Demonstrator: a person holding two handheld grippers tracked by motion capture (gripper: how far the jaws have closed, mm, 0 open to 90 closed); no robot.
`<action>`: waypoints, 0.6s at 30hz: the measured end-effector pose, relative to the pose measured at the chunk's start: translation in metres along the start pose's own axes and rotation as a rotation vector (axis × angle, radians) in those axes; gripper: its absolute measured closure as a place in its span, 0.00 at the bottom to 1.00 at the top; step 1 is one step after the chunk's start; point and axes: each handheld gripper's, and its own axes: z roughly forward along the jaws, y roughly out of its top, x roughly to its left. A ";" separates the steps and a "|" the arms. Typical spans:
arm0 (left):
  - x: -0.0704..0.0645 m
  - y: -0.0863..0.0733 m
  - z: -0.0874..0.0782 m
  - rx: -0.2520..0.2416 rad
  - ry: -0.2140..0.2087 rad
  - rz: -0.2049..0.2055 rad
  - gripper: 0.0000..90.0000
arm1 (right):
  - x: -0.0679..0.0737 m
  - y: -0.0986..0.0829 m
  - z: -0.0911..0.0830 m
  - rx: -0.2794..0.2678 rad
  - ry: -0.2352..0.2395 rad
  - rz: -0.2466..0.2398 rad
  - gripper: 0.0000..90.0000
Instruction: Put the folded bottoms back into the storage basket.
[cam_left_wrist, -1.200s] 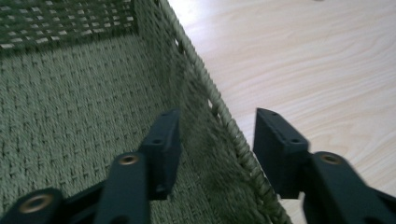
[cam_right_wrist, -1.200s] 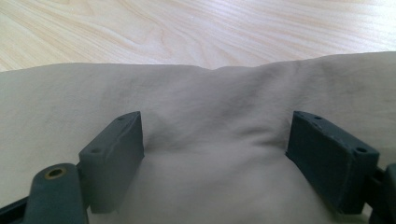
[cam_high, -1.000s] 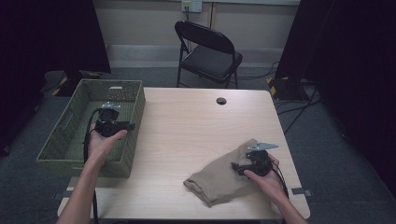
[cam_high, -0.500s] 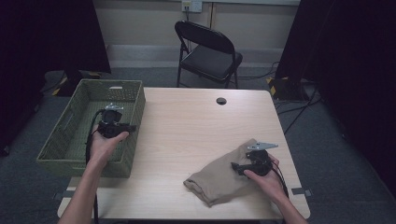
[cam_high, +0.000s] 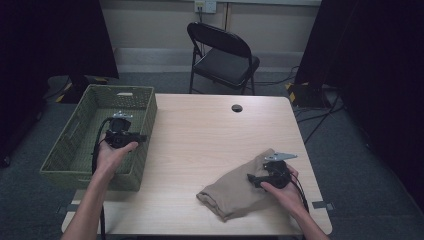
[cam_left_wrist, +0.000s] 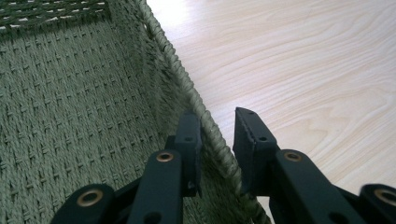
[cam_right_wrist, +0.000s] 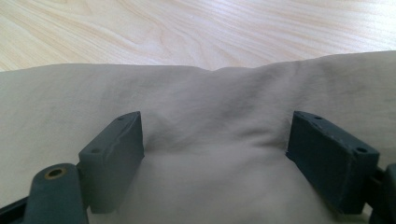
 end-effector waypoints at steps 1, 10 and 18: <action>0.000 0.000 0.000 -0.002 0.001 -0.005 0.80 | 0.000 0.000 0.000 0.000 0.000 0.002 0.19; -0.011 -0.001 0.000 0.016 -0.033 0.026 0.81 | 0.000 0.000 0.000 0.000 0.001 0.005 0.19; -0.025 0.003 0.006 0.037 -0.056 0.063 0.80 | -0.001 0.000 0.000 0.001 0.005 -0.001 0.20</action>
